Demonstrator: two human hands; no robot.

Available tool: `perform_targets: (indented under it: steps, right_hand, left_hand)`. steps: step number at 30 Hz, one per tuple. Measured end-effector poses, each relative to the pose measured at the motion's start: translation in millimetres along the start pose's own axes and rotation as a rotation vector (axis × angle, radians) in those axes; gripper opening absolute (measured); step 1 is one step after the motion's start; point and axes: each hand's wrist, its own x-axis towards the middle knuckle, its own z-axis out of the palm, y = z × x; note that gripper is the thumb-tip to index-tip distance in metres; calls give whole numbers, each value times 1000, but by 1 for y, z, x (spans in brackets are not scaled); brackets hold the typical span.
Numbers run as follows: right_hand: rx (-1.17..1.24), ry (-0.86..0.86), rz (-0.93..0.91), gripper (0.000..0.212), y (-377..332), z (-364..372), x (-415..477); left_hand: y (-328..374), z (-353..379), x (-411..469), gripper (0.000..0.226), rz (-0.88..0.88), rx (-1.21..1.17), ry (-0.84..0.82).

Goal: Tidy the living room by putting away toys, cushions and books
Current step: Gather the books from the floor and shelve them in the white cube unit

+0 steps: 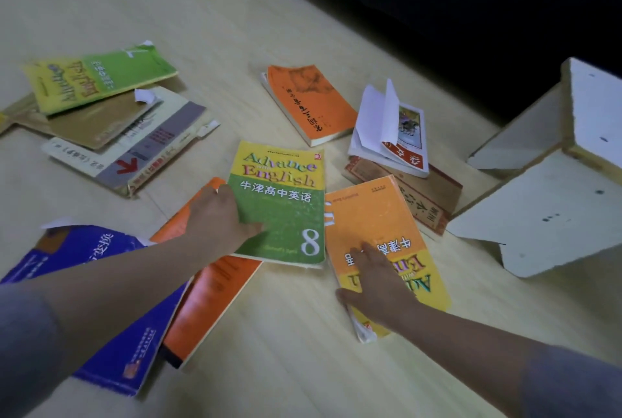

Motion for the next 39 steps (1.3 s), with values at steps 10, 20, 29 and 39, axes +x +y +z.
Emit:
perform_targets:
  steps: [10, 20, 29, 39]
  right_hand:
    - [-115, -16, -21, 91, -7, 2, 22]
    - [-193, -101, -209, 86, 20, 2, -8]
    - [-222, -169, -344, 90, 68, 6, -49]
    - [-8, -88, 113, 113, 47, -10, -8]
  left_hand:
    - [-14, 7, 3, 58, -284, -625, -151]
    - [-13, 6, -8, 5, -233, -1123, -183]
    - [4, -6, -17, 6, -206, -1268, -179]
    - [17, -14, -13, 14, -168, -1268, -219]
